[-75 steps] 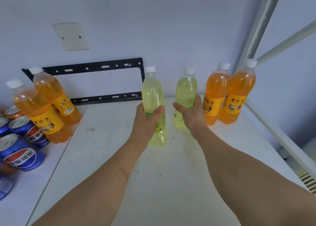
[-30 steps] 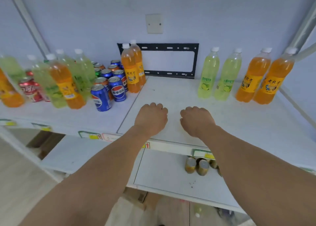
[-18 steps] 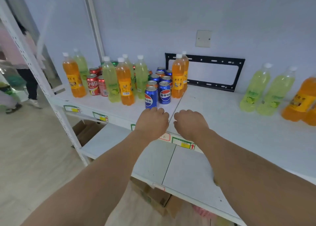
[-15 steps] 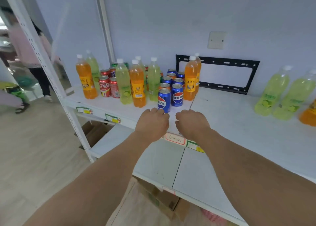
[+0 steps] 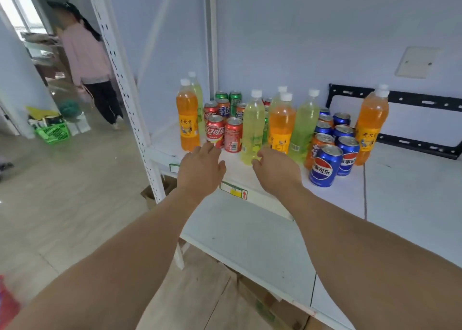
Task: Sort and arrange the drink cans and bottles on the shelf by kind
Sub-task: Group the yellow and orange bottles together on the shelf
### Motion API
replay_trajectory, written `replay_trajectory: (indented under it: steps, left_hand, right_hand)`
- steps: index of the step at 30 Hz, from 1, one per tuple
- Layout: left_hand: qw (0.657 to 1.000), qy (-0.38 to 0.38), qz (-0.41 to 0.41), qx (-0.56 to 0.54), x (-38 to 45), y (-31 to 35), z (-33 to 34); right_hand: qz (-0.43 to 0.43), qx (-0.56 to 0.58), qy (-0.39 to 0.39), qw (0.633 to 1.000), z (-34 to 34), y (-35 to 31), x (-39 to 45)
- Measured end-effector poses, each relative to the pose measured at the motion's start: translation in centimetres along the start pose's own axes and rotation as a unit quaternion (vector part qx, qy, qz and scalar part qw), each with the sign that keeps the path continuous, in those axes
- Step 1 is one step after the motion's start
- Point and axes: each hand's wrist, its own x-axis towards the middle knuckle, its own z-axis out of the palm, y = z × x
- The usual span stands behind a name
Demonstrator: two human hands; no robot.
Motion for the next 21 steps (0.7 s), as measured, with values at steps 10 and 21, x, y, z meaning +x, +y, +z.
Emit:
replay_trajectory:
  steps: [10, 21]
  left_hand:
    - [0.888, 0.012, -0.279, -0.366, 9.3, -9.2, 6.3]
    - [0.843, -0.02, -0.278, -0.46, 14.1, -13.5, 10.8]
  right_hand:
    - [0.213, 0.185, 0.252, 0.925, 5.9, -0.8, 6.7]
    - [0.316, 0.351, 0.185, 0.862, 5.5, 2.2, 9.5]
